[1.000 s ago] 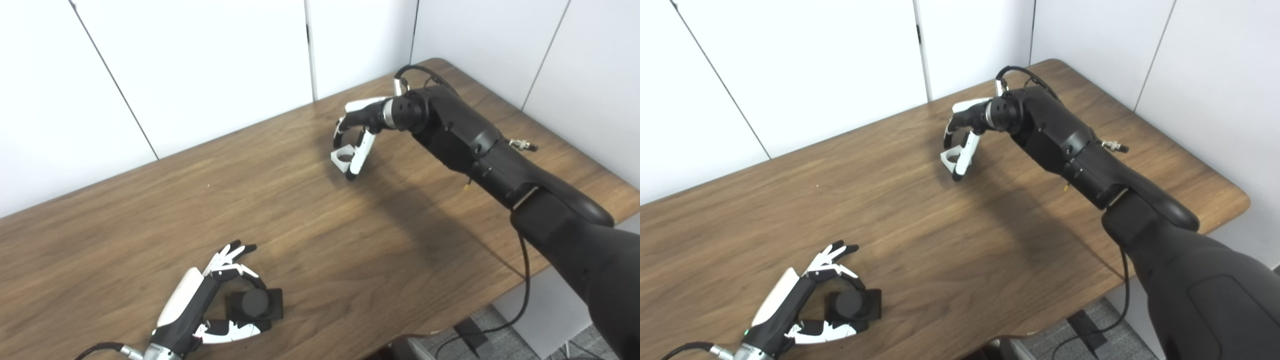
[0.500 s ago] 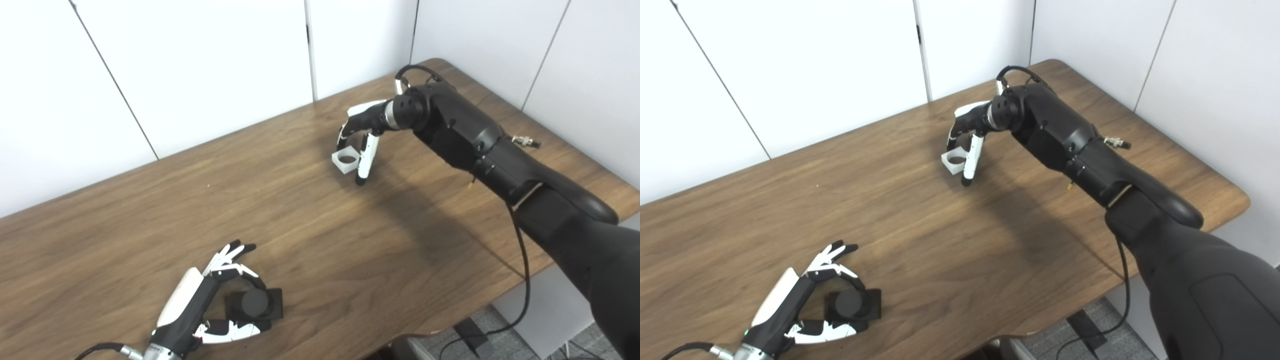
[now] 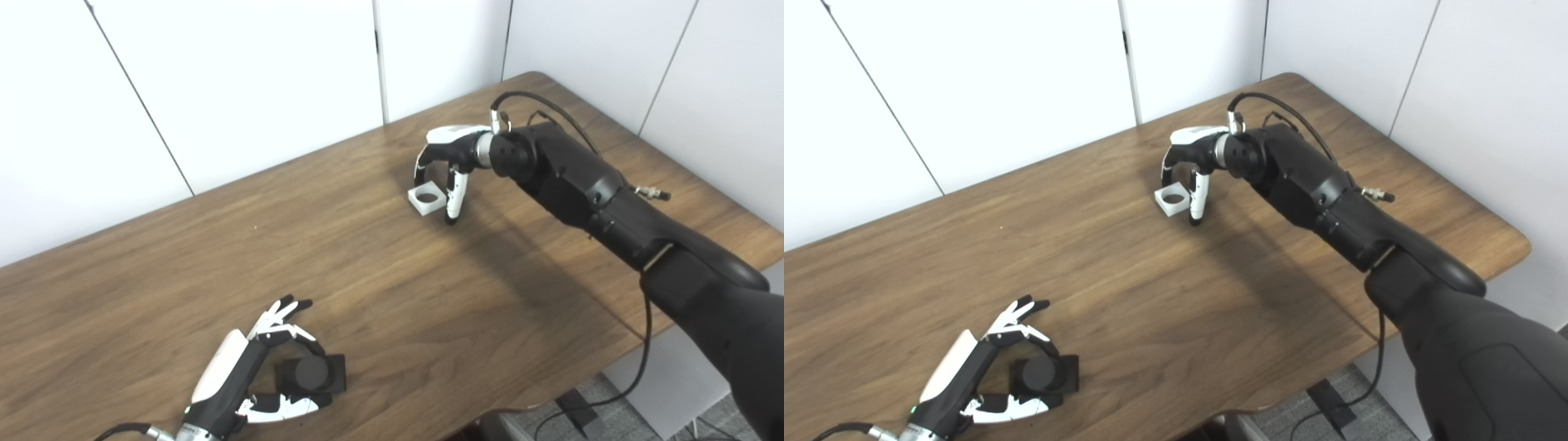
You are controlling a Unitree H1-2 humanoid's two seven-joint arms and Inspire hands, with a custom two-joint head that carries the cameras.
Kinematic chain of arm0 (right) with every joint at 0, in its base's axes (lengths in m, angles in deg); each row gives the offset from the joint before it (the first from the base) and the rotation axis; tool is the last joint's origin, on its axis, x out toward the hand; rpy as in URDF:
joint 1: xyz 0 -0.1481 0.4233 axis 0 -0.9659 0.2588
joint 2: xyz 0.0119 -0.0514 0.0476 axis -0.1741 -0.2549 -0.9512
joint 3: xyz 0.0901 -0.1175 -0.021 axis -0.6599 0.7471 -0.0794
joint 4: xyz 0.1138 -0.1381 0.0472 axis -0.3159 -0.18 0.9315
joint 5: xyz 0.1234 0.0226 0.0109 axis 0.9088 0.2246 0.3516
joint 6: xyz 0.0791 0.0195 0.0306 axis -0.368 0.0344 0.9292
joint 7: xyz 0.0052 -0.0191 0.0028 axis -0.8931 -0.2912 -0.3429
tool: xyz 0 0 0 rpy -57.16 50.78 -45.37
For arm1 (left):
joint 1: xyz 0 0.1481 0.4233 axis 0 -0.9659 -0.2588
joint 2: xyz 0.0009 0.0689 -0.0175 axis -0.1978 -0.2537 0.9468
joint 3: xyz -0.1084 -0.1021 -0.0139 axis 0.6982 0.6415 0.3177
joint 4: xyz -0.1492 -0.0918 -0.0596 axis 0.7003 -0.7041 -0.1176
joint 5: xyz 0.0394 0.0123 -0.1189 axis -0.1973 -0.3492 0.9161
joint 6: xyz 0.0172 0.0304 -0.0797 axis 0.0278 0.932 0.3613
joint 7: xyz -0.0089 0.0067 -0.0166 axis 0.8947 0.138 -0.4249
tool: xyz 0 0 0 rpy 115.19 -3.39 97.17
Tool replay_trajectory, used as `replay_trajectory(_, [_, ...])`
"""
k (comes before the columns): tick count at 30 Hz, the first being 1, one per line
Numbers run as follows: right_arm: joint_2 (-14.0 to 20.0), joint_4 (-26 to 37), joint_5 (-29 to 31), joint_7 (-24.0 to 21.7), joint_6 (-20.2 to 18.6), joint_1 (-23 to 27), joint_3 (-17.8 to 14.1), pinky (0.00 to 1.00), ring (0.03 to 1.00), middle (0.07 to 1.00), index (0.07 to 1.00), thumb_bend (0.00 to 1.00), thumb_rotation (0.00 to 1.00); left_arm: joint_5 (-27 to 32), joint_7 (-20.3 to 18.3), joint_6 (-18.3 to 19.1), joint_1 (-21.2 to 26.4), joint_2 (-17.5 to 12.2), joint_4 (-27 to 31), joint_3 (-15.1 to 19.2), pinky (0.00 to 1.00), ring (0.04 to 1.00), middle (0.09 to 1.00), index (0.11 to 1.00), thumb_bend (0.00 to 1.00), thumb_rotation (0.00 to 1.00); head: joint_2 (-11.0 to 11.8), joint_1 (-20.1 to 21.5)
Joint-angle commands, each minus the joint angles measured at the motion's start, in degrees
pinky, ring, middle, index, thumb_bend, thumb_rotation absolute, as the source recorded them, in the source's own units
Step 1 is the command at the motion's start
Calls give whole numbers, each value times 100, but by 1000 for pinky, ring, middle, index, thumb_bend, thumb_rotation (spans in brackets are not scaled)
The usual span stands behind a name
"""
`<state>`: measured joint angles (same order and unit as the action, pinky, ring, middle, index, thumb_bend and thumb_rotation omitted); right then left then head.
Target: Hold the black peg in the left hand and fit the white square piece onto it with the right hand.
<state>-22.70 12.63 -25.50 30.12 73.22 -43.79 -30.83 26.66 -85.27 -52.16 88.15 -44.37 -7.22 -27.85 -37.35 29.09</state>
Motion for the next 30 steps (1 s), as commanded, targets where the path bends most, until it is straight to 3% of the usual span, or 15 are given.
replay_trajectory(1, [46,-52,1,226,83,15,-129,939,933,903,669,746,97,-163,-244,395,-262,-153,-87,-57,978,1000,929,487,522,56,-15,-10])
replay_trajectory(16, [-230,-382,39,1214,286,-487,-276,798,892,869,665,791,148,-160,-197,385,-296,-122,-85,-40,990,1000,931,487,522,58,-99,-169])
replay_trajectory(30, [-426,-412,31,1582,250,-707,-216,837,881,862,639,788,113,-202,-185,412,-323,-105,-70,-55,951,1000,931,487,522,58,-177,-227])
